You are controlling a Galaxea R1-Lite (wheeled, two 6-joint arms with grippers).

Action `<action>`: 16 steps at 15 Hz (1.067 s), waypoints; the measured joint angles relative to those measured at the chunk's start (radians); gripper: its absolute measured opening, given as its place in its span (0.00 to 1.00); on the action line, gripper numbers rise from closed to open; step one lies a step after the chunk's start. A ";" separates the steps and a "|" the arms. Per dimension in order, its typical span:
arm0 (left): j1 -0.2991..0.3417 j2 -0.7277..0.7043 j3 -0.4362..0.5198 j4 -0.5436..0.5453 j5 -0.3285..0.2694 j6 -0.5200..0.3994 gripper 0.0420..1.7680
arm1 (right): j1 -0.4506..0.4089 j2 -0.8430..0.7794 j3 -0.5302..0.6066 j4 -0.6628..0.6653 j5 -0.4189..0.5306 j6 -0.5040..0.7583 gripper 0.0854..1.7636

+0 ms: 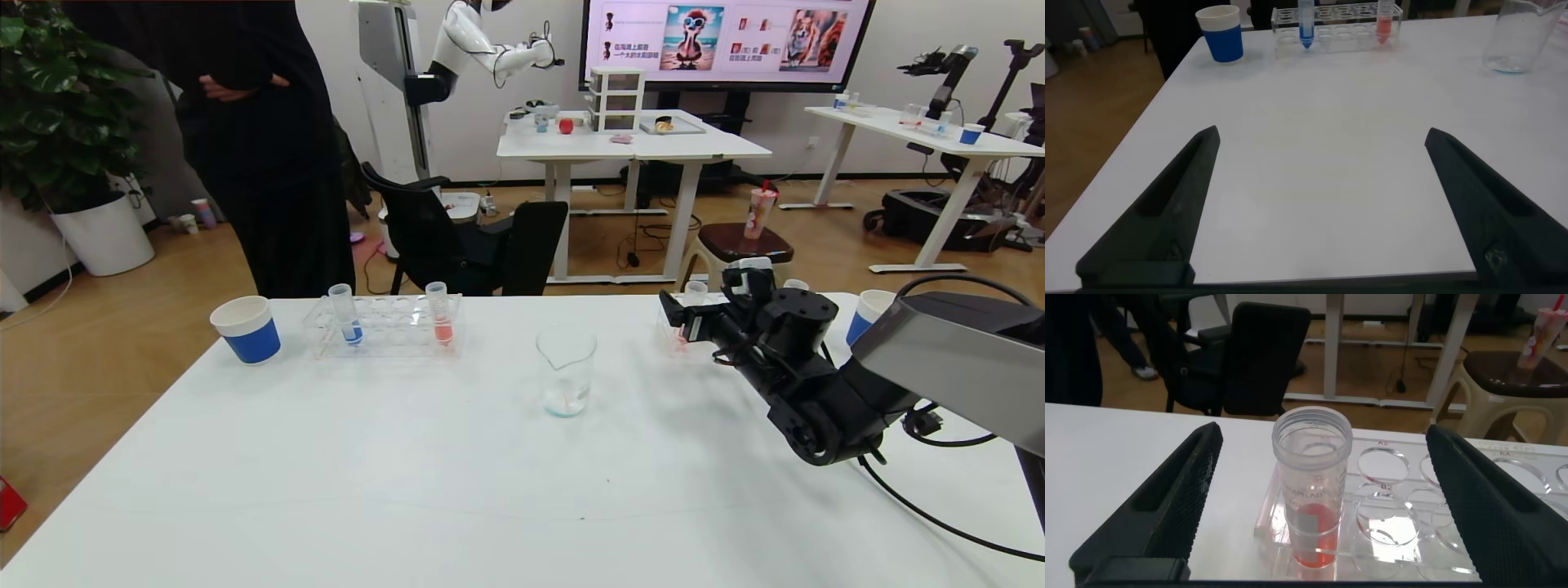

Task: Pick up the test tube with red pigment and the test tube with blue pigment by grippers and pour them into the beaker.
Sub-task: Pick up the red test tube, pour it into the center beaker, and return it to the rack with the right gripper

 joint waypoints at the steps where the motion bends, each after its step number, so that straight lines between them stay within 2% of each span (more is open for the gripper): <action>1: 0.000 0.000 0.000 0.000 -0.001 0.000 0.99 | 0.000 0.003 -0.002 -0.002 0.000 0.000 0.98; 2: 0.000 0.000 0.000 0.000 0.000 0.000 0.99 | -0.001 0.005 -0.003 -0.005 0.000 0.000 0.98; 3: 0.000 0.000 0.000 0.000 0.000 0.000 0.99 | -0.001 0.006 -0.003 -0.005 0.001 0.000 0.94; 4: 0.000 0.000 0.000 0.000 0.000 0.000 0.99 | -0.001 0.006 -0.004 -0.007 0.002 0.000 0.82; 5: 0.000 0.000 0.000 0.000 0.000 0.000 0.99 | 0.000 0.005 -0.004 -0.008 0.002 0.000 0.61; 6: 0.000 0.000 0.000 0.000 0.000 0.000 0.99 | 0.001 0.004 -0.004 -0.008 0.003 0.000 0.32; 7: 0.000 0.000 0.000 0.000 0.000 0.000 0.99 | 0.004 0.003 -0.003 -0.008 0.000 -0.001 0.16; 8: 0.000 0.000 0.000 0.000 0.000 0.000 0.99 | 0.004 0.001 -0.003 -0.007 0.002 -0.001 0.14; 9: 0.000 0.000 0.000 0.000 0.000 0.000 0.99 | 0.006 -0.001 -0.003 -0.008 0.001 0.000 0.28; 10: 0.001 0.000 0.000 0.000 0.000 0.000 0.99 | 0.005 -0.004 -0.003 -0.009 0.000 0.000 0.26; 16: 0.000 0.000 0.000 0.000 0.000 0.000 0.99 | 0.005 -0.045 -0.001 0.003 -0.006 -0.003 0.25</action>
